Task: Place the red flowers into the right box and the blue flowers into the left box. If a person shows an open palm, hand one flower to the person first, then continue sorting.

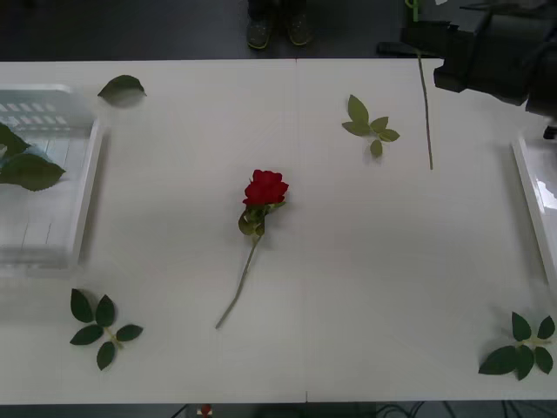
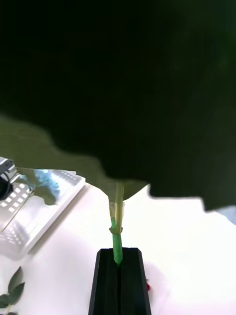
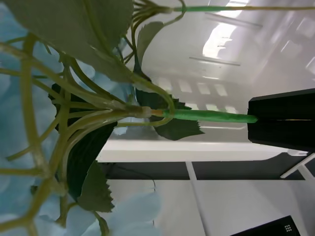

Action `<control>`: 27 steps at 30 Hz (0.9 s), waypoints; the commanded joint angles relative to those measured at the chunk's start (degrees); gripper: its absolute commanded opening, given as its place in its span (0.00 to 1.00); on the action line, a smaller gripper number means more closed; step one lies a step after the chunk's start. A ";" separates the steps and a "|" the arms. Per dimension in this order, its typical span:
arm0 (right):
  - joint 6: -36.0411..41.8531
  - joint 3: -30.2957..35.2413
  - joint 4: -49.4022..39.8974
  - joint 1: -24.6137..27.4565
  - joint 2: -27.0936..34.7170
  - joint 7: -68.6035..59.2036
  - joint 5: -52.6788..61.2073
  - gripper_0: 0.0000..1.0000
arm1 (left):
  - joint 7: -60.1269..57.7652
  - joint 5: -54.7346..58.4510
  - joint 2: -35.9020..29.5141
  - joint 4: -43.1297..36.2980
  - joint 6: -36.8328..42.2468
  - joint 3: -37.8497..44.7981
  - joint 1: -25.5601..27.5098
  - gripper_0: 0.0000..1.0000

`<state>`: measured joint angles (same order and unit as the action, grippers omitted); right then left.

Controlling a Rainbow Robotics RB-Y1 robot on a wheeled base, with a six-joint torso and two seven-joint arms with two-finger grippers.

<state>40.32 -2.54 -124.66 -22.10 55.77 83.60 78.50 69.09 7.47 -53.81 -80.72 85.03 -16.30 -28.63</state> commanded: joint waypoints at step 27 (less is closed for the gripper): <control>-15.98 -28.93 9.26 -15.52 -14.64 -17.33 -23.92 0.00 | -5.28 -5.71 6.08 2.24 -1.71 0.74 -0.46 0.90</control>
<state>24.87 -32.32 -115.06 -35.91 42.12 69.68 56.04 63.38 2.42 -47.10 -78.14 83.57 -16.30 -28.63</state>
